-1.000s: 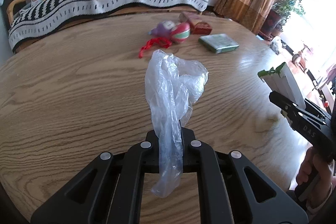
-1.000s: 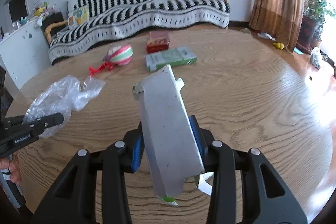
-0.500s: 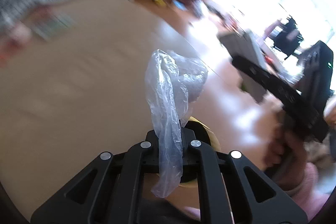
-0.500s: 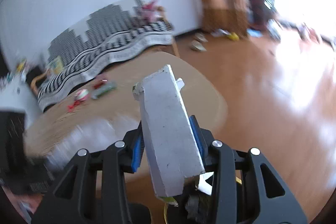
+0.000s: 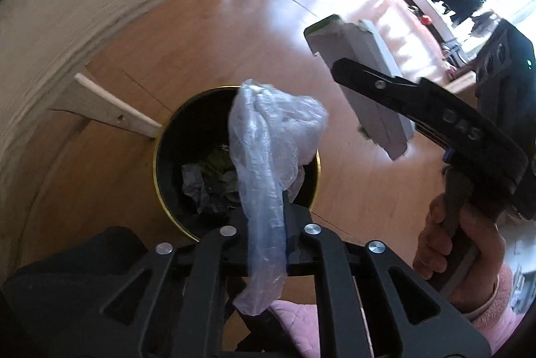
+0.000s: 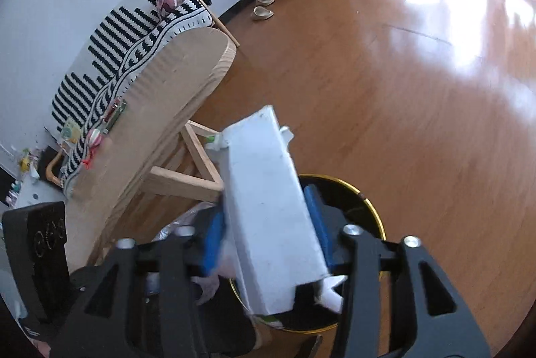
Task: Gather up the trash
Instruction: 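Carry plastic bag and white box over the bin and open both grippers, then move both open grippers back over the table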
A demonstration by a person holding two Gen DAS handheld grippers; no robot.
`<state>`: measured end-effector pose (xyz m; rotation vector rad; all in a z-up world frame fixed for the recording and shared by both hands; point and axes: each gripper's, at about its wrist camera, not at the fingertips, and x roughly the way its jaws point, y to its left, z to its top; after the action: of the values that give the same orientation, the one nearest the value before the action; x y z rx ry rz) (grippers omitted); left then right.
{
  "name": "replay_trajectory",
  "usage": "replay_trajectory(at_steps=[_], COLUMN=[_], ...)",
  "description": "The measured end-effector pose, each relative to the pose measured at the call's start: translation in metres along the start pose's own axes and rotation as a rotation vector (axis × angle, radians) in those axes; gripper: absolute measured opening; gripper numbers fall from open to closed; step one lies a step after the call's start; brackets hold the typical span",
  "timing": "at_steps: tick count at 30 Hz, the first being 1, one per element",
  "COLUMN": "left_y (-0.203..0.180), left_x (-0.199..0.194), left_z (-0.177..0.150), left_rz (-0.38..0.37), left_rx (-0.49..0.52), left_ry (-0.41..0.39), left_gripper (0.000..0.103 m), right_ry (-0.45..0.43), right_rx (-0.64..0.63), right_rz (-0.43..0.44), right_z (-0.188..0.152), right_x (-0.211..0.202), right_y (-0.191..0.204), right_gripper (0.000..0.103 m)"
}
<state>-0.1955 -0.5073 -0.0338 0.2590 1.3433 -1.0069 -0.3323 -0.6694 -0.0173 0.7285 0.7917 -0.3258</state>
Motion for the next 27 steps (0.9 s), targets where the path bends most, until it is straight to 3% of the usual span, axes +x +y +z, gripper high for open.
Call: replay_trajectory(at_steps=[1,2,11,17,19,23,27], left_y=[0.002,0.002,0.028,0.085,0.115,0.19,0.248], left_x=[0.0,-0.001,-0.066,-0.136,-0.162,-0.211,-0.241], left_z=[0.0,-0.003,-0.002,-0.005,-0.01,-0.031,-0.046], left_rz=[-0.001,0.011,0.055,0.077,0.118,0.278,0.353], left_rx=[-0.025,-0.043,-0.066,-0.151,-0.21,-0.344,-0.456], left_ry=[0.007,0.0,-0.184,-0.285,-0.323,-0.389,-0.404], left_gripper=[0.073,0.094,0.096,0.097,0.097,0.097,0.097], right_ry=[0.002,-0.009,-0.066,-0.046,-0.029,-0.003,0.04], right_rx=[0.007,0.011,0.06,-0.012,-0.053,-0.144,-0.259], right_rz=[0.001,0.005,-0.148,-0.119,-0.094,-0.032,0.037], right_z=[0.001,0.002,0.01,0.019,0.024,0.034,0.037], right_x=[0.0,-0.002,-0.014,-0.003,0.005,0.023,0.05], right_y=[-0.001,-0.002,-0.009,0.021,0.043,0.098,0.166], right_gripper=[0.096,0.097,0.097,0.097,0.097,0.097,0.097])
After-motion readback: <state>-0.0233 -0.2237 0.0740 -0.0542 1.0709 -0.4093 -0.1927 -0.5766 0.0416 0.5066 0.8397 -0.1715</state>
